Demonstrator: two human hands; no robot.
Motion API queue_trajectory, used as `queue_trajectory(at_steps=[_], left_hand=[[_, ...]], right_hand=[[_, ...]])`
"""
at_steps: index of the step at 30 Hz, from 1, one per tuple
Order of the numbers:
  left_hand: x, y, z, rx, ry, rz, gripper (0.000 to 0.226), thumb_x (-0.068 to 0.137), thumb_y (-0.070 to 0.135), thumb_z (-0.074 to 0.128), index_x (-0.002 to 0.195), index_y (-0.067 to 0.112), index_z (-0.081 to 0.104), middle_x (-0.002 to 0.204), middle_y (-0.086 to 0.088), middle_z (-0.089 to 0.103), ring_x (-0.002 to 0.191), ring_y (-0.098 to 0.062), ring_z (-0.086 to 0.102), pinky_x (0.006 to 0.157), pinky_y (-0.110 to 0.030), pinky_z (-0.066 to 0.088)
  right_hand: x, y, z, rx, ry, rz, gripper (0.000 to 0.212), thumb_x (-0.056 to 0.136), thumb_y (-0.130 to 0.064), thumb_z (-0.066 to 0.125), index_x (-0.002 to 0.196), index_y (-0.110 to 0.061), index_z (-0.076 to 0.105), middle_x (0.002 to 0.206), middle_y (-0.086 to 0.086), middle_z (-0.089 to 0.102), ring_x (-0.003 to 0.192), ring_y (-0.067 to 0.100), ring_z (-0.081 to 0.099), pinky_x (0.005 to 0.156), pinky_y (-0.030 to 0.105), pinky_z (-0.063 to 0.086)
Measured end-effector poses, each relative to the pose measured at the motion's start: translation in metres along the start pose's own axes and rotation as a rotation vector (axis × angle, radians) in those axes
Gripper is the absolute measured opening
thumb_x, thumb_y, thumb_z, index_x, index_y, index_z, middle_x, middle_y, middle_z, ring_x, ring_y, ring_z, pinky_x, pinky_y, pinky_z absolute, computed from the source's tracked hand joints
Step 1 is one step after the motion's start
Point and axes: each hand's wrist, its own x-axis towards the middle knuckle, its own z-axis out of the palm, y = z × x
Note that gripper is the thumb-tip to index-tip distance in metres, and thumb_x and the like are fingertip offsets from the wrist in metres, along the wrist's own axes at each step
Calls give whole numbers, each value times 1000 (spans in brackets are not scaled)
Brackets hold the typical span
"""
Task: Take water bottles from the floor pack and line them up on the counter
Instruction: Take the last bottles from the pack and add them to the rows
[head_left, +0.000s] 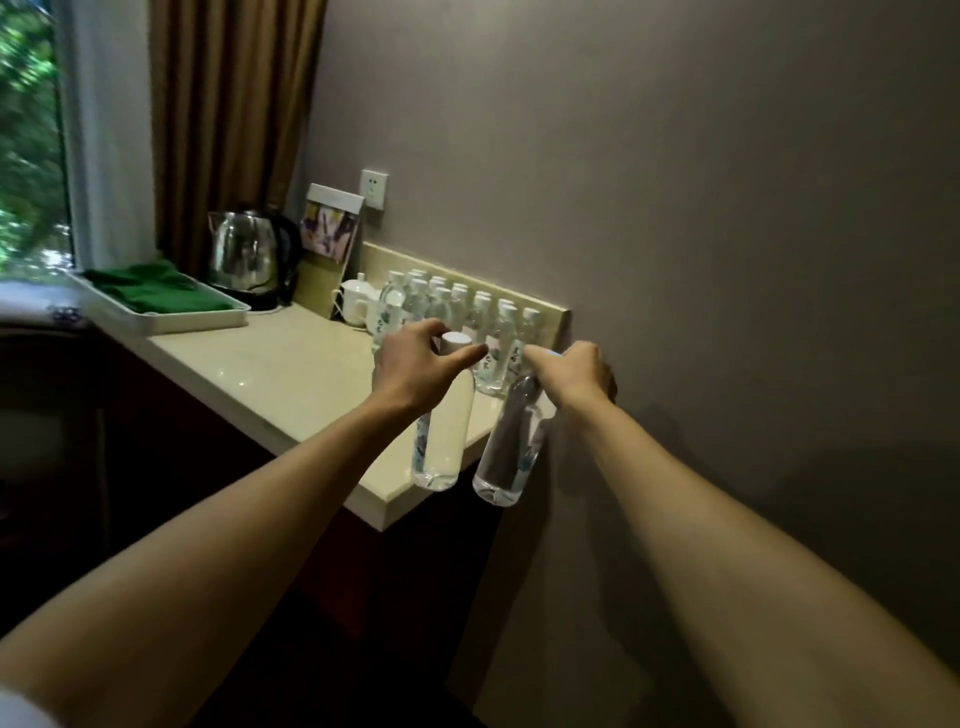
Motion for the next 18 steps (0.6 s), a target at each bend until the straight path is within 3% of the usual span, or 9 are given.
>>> queue_trajectory(at_steps=[4,7,12,18], left_hand=[[15,-26,2,36,36,-7,48,81,55,69,108,16,71,84,3,62,78,-15,57,65,-26,39],[35,-42,9,54,48,-13,45,80,54,70,106,18,71,79,6,60,74,-12,56,61,-25,38],[81,-64,34,98,61,-7,46,78,61,68,98,20,71,80,6,62,76,-16,59,64,-29,44],[118,-86,66,111,49,2,45,79,61,66,97,20,71,73,5,61,71,-17,59,59,-28,40]], right_hand=[[18,-6,35,118,16,-4,36,70,-47,66,88,-16,64,84,1,65,77,22,62,56,24,38],[41,-15,58,178,42,-12,32,66,-47,65,77,-16,62,75,-3,61,72,22,61,57,25,40],[90,-16,95,260,41,-8,34,65,-47,68,78,-21,51,85,0,61,83,25,63,76,39,55],[133,-9,129,256,94,-7,42,67,-50,67,90,-16,57,86,1,62,79,24,61,62,30,47]])
